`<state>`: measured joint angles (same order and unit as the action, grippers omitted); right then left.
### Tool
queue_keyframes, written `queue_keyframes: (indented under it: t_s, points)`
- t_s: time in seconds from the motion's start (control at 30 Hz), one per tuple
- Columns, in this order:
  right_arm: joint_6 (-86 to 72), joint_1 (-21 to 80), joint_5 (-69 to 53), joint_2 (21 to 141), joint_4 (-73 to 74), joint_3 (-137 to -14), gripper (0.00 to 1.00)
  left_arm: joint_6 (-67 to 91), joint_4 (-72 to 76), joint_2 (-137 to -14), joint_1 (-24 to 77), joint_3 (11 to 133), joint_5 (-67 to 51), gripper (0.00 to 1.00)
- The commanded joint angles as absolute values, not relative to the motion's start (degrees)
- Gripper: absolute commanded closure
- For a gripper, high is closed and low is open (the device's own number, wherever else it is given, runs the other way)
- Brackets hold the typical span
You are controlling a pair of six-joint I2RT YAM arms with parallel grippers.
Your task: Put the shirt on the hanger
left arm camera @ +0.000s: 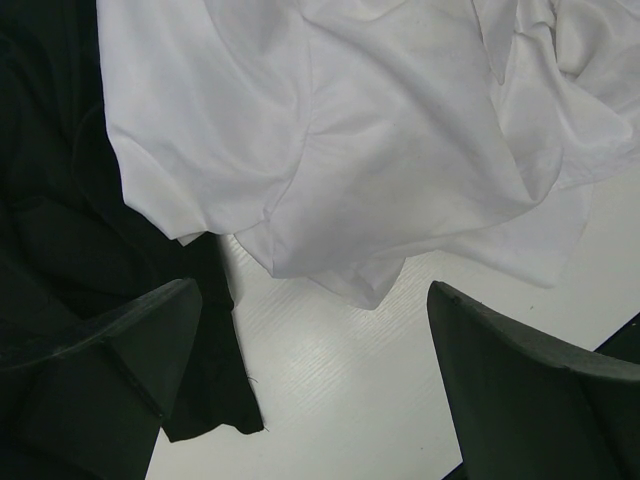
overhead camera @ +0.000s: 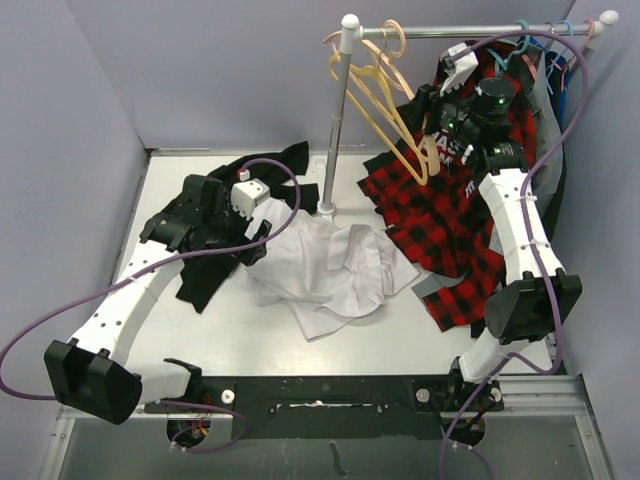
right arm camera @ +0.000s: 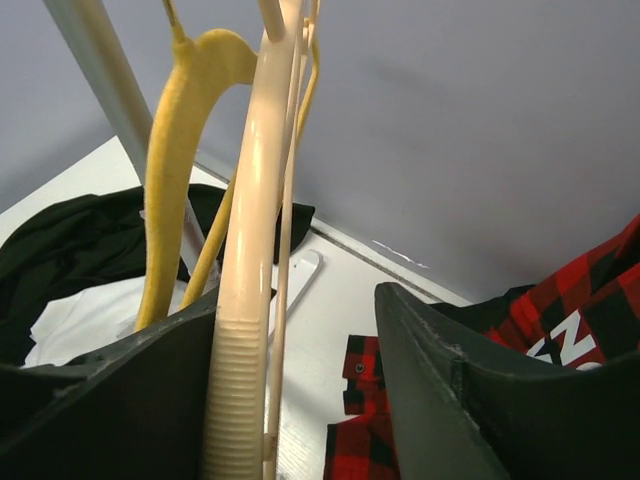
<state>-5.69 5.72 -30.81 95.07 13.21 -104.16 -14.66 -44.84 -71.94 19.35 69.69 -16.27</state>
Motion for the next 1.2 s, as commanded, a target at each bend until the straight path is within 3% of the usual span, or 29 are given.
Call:
queue_keyframes:
  t_s: [0.0,0.13,0.3,1.17]
  points:
    - [-4.37,6.06,-29.75,96.13,14.64,-107.57,0.51,-15.37,-42.45,-72.16,19.74,69.69,-16.1,0.02]
    - [-3.79,6.06,-29.92,97.02,16.46,-108.79,0.77,-15.36,-42.47,-72.25,19.78,69.79,-16.12,0.02]
    - [-3.59,6.05,-29.59,96.86,16.63,-108.98,0.99,-15.38,-42.63,-72.33,19.86,69.77,-16.15,0.02]
    - [0.85,8.88,-23.18,88.45,16.28,-109.29,1.0,-15.73,-42.63,-70.92,19.91,68.58,-15.62,0.02]
